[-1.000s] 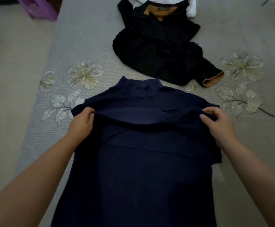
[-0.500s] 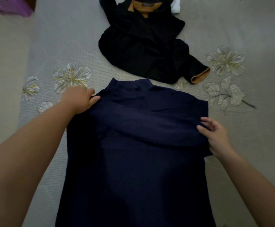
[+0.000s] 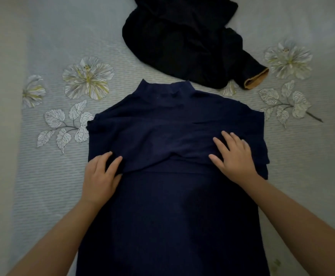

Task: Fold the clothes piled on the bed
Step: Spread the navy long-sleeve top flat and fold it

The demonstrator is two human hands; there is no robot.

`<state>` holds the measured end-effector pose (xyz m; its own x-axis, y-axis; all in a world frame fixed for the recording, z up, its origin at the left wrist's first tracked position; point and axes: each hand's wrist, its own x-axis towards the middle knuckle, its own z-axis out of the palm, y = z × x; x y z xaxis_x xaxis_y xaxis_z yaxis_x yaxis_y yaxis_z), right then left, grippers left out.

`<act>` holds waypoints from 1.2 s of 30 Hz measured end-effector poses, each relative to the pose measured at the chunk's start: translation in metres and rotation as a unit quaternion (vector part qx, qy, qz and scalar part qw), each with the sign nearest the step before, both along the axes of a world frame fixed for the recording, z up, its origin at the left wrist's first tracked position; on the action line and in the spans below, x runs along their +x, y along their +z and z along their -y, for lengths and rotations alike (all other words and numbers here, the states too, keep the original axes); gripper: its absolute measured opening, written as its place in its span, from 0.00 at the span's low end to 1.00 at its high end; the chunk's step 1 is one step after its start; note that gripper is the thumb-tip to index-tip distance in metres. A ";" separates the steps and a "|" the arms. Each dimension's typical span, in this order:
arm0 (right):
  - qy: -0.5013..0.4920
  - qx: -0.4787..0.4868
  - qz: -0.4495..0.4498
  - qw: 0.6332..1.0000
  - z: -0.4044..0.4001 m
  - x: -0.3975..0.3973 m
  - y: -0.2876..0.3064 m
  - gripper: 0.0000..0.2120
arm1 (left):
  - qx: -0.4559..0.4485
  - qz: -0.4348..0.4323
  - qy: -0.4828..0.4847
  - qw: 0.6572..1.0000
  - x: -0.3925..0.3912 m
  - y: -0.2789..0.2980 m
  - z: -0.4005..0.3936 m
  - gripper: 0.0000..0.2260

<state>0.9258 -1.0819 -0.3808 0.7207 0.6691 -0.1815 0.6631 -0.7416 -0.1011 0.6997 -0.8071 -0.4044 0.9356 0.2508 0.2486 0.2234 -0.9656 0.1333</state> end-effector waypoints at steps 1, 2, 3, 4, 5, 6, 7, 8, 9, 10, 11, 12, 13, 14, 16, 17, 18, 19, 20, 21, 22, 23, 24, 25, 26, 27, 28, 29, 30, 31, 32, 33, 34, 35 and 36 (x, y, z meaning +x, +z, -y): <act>0.006 -0.015 -0.006 1.000 -0.002 0.003 0.002 0.30 | -0.022 0.011 0.001 1.000 -0.001 0.003 -0.003 0.14; 0.007 -0.030 -0.003 1.000 -0.002 0.007 0.004 0.28 | -0.045 0.017 0.000 0.999 -0.002 0.006 -0.008 0.15; 0.008 -0.042 0.007 0.999 0.000 0.011 0.005 0.25 | -0.064 0.016 -0.005 0.998 -0.002 0.010 -0.013 0.16; 0.011 -0.064 0.008 0.998 0.002 0.015 0.006 0.24 | -0.078 0.012 -0.014 0.997 -0.003 0.013 -0.018 0.16; 0.016 -0.076 0.014 0.997 0.004 0.017 0.006 0.24 | -0.090 0.000 -0.021 0.996 -0.004 0.016 -0.023 0.16; 0.020 -0.086 0.017 0.996 0.007 0.020 0.006 0.24 | -0.100 -0.019 -0.024 0.995 -0.006 0.021 -0.029 0.17; 0.018 -0.083 0.019 0.996 0.010 0.023 0.006 0.24 | -0.112 -0.047 -0.024 0.992 -0.008 0.025 -0.034 0.17; 0.010 -0.074 0.014 0.997 0.010 0.024 0.009 0.23 | -0.120 -0.071 -0.024 0.990 -0.011 0.029 -0.039 0.18; -0.006 -0.059 0.007 0.998 0.008 0.027 0.012 0.22 | -0.125 -0.092 -0.027 0.987 -0.016 0.031 -0.043 0.19; -0.033 -0.043 -0.004 0.999 0.005 0.031 0.016 0.19 | -0.130 -0.105 -0.036 0.985 -0.020 0.032 -0.046 0.20; -0.047 -0.036 -0.033 0.998 0.002 0.036 0.022 0.16 | -0.134 -0.117 -0.046 0.983 -0.023 0.032 -0.049 0.20; -0.038 -0.037 -0.064 0.997 0.000 0.038 0.026 0.15 | -0.134 -0.130 -0.057 0.981 -0.024 0.030 -0.053 0.20; -0.024 -0.026 -0.080 0.996 0.000 0.042 0.029 0.15 | -0.127 -0.150 -0.069 0.978 -0.025 0.028 -0.057 0.21; -0.020 -0.008 -0.076 0.997 0.001 0.045 0.033 0.14 | -0.112 -0.171 -0.080 0.976 -0.025 0.024 -0.060 0.22; -0.026 -0.003 -0.048 0.999 0.006 0.050 0.032 0.16 | -0.065 -0.206 -0.078 0.973 -0.030 0.017 -0.061 0.24; -0.007 -0.022 -0.028 0.999 0.010 0.051 0.028 0.19 | -0.046 -0.216 -0.066 0.973 -0.034 0.014 -0.059 0.26; 0.011 -0.061 -0.008 0.998 0.014 0.050 0.022 0.22 | -0.036 -0.223 -0.053 0.973 -0.037 0.011 -0.057 0.27; 0.030 -0.098 0.022 0.994 0.017 0.046 0.017 0.23 | -0.032 -0.231 -0.036 0.972 -0.039 0.010 -0.052 0.28; 0.033 -0.121 0.044 0.991 0.016 0.040 0.016 0.23 | -0.034 -0.232 -0.018 0.972 -0.039 0.010 -0.047 0.28; 0.028 -0.122 0.061 0.990 0.011 0.034 0.017 0.22 | -0.044 -0.226 0.001 0.973 -0.037 0.013 -0.043 0.28; 0.025 -0.108 0.075 0.991 0.002 0.028 0.018 0.21 | -0.067 -0.215 0.016 0.974 -0.036 0.015 -0.038 0.28; 0.033 -0.080 0.076 0.993 -0.013 0.023 0.020 0.21 | -0.104 -0.201 0.033 0.973 -0.035 0.018 -0.032 0.27; 0.059 -0.039 0.071 0.995 -0.032 0.018 0.023 0.20 | -0.144 -0.179 0.055 0.972 -0.037 0.021 -0.025 0.27; 0.096 0.011 0.049 0.994 -0.056 0.012 0.025 0.19 | -0.181 -0.150 0.089 0.968 -0.038 0.023 -0.017 0.26; 0.130 0.061 0.018 0.989 -0.084 0.005 0.027 0.18 | -0.221 -0.117 0.140 0.958 -0.040 0.027 -0.010 0.27; 0.161 0.095 -0.015 0.982 -0.115 -0.004 0.031 0.18 | -0.265 -0.084 0.211 0.937 -0.041 0.032 -0.002 0.27; 0.188 0.119 -0.043 0.974 -0.148 -0.013 0.034 0.19 | -0.306 -0.051 0.293 0.904 -0.040 0.036 0.004 0.26; 0.210 0.130 -0.071 0.966 -0.182 -0.021 0.038 0.19 | -0.338 -0.029 0.371 0.864 -0.037 0.039 0.007 0.24; 0.221 0.122 -0.104 0.962 -0.216 -0.029 0.042 0.19 | -0.352 -0.025 0.427 0.833 -0.034 0.039 0.010 0.22; 0.228 0.092 -0.137 0.959 -0.247 -0.036 0.046 0.20 | -0.358 -0.035 0.458 0.813 -0.031 0.036 0.010 0.21; 0.244 0.047 -0.158 0.956 -0.275 -0.042 0.046 0.20 | -0.361 -0.045 0.474 0.802 -0.029 0.033 0.009 0.20; 0.271 -0.005 -0.152 0.950 -0.298 -0.048 0.046 0.21 | -0.362 -0.046 0.485 0.795 -0.028 0.028 0.007 0.18; 0.303 -0.055 -0.125 0.943 -0.316 -0.054 0.044 0.21 | -0.360 -0.039 0.490 0.793 -0.028 0.024 0.004 0.16; 0.332 -0.097 -0.090 0.934 -0.330 -0.060 0.043 0.21 | -0.358 -0.027 0.492 0.793 -0.028 0.020 0.001 0.14; 0.356 -0.127 -0.055 0.924 -0.341 -0.066 0.041 0.21 | -0.358 -0.016 0.494 0.793 -0.029 0.019 -0.001 0.13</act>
<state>0.8601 -0.7413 -0.3402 0.0826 0.8921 -0.4442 0.9882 -0.1309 -0.0793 0.6703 -0.8066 -0.3859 0.1984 0.9308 -0.3071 0.8370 0.0022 0.5473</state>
